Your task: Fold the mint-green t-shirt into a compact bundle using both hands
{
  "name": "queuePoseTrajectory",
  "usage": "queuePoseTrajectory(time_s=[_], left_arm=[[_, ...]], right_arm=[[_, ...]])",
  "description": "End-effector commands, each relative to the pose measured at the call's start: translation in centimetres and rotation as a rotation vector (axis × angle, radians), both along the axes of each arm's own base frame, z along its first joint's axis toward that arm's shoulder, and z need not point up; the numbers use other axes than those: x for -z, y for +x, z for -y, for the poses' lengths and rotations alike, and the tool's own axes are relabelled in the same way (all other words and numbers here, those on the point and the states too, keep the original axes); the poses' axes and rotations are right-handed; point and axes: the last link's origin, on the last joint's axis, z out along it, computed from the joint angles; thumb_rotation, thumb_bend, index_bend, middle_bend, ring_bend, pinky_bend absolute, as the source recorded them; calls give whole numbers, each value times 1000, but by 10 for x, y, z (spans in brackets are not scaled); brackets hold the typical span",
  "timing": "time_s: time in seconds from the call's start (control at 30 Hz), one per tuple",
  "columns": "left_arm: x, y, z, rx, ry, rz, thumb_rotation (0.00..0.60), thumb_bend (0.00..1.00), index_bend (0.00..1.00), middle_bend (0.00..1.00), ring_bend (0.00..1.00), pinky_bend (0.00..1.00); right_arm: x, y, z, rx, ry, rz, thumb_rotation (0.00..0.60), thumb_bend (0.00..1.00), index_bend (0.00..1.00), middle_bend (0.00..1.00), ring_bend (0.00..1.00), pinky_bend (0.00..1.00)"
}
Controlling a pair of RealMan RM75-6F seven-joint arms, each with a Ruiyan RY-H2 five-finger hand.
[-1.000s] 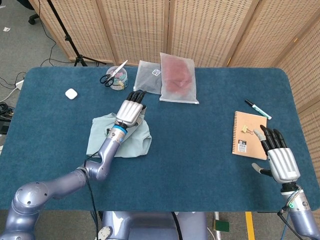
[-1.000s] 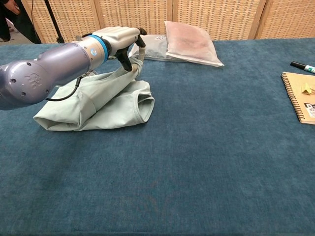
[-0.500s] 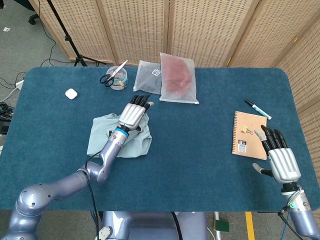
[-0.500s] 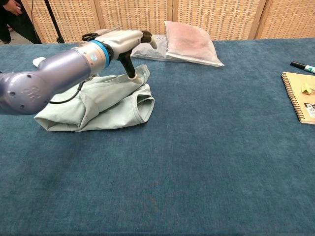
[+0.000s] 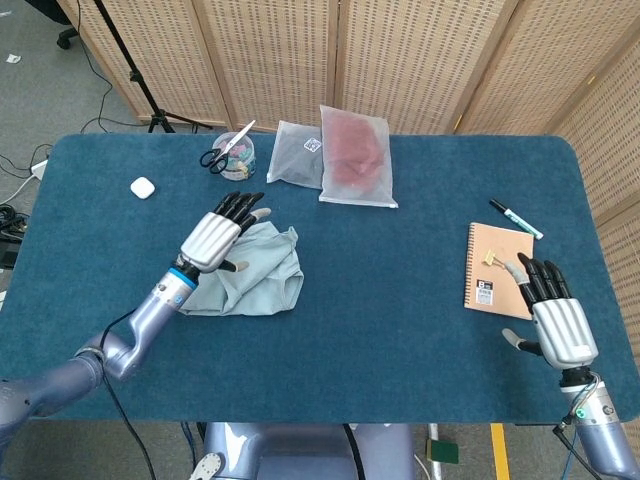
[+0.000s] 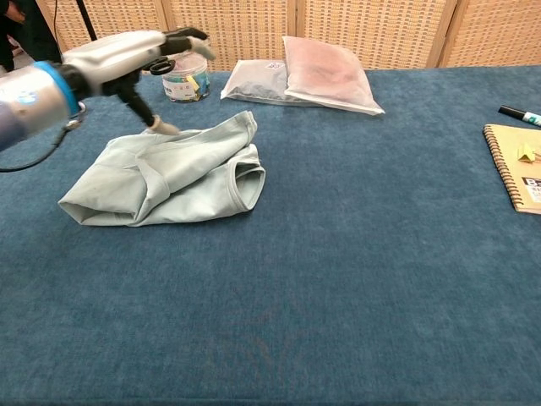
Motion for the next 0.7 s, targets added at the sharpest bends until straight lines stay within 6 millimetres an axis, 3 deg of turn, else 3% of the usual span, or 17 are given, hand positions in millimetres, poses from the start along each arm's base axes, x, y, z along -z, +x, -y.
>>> queuePoseTrajectory(time_s=[0.03,0.1,0.2,0.7], left_arm=[[-21,-45,12,11,-6,-43,600,145,328,0,0,0],[-27,-75,17,-24,-2,-67,600,152,364,0,0,0],[-27,-86,16,-36,-2,-67,600,161,395,0,0,0],[3,-87,16,0,4,-61,600,245,459,0,0,0]], right_arm=[[2,1,-1,-2,5,-8,600,131,0,0,0,0],[8,2,-1,-7,21,-25,600,131,0,0,0,0],[11,3,-1,-7,23,-33,600,131,0,0,0,0],[15,1,2,6,27,-48,600,131,0,0,0,0]])
